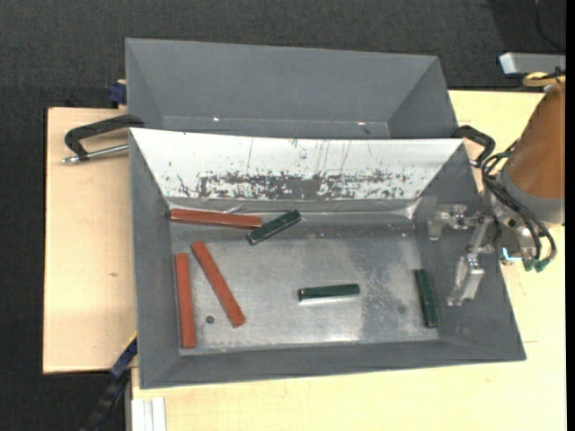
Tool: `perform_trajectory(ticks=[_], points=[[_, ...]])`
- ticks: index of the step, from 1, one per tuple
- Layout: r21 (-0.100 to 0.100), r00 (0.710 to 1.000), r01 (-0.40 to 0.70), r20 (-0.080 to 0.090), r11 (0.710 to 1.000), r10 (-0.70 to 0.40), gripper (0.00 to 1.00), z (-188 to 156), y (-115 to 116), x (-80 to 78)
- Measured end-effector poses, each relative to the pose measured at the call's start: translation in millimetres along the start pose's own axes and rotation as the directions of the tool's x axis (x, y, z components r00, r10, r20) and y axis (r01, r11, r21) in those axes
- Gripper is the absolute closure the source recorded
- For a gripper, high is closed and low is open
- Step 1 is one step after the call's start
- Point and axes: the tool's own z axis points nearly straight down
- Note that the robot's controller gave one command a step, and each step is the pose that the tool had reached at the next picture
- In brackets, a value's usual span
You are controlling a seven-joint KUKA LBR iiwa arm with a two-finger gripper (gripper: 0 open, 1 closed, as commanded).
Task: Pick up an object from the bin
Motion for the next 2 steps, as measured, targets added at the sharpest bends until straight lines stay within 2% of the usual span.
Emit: perform_trajectory(ticks=[1, 2], points=[[0.002, 1.0, 0.002, 0.009, 1.0, -0.002, 0.0, -4, 1, -1.9], [0.002, 0.995, 0.104, 0.009, 0.995, -0.104, 0.0, 58, 71, -6.2]])
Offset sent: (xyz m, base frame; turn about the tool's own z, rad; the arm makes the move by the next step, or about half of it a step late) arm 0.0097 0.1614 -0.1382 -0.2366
